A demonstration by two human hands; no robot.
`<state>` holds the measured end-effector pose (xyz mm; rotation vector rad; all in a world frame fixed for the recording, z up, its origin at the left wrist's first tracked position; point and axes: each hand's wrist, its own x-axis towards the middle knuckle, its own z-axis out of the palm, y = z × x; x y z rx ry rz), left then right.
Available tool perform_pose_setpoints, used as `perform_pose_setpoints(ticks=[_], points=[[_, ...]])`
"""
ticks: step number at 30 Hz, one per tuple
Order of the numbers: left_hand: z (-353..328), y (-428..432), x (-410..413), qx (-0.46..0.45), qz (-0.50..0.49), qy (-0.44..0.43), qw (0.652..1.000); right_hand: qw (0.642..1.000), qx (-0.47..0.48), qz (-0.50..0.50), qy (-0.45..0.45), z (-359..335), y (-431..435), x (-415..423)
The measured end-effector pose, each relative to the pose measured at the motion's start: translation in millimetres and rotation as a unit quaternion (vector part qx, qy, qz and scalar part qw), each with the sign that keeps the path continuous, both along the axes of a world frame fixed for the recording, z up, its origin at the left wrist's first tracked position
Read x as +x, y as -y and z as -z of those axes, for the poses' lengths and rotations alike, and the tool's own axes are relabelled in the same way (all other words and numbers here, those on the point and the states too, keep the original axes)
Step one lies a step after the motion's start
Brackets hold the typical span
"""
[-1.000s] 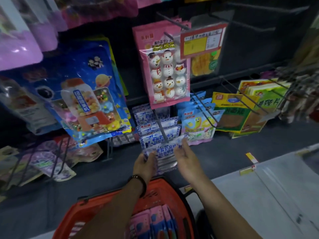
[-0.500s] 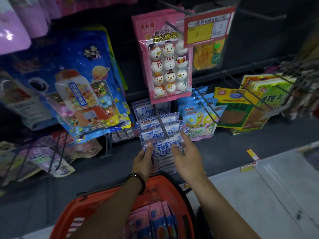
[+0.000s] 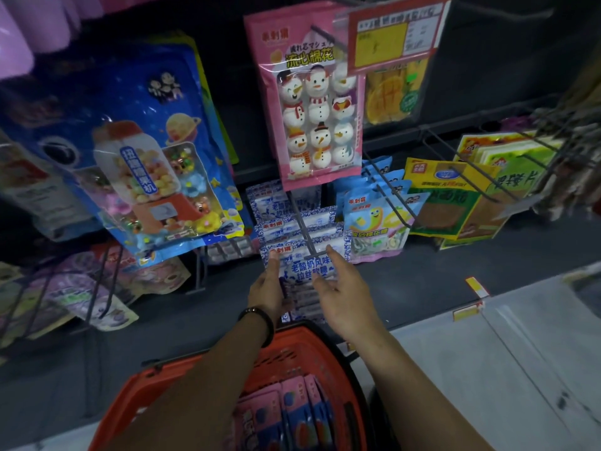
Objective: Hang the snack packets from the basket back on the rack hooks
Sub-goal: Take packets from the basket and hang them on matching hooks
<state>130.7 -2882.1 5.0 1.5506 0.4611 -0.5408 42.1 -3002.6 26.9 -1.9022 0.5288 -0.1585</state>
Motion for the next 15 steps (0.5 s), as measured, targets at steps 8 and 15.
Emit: perform_pose_setpoints(ticks=[8, 15], points=[[-6, 3, 10, 0.031, 0.025, 0.03, 0.999, 0.996, -0.001, -0.023, -0.09, -6, 1, -4], [-10, -16, 3, 0.111, 0.068, 0.041, 0.991, 0.974, -0.064, -0.151, -0.155, 13, -11, -1]])
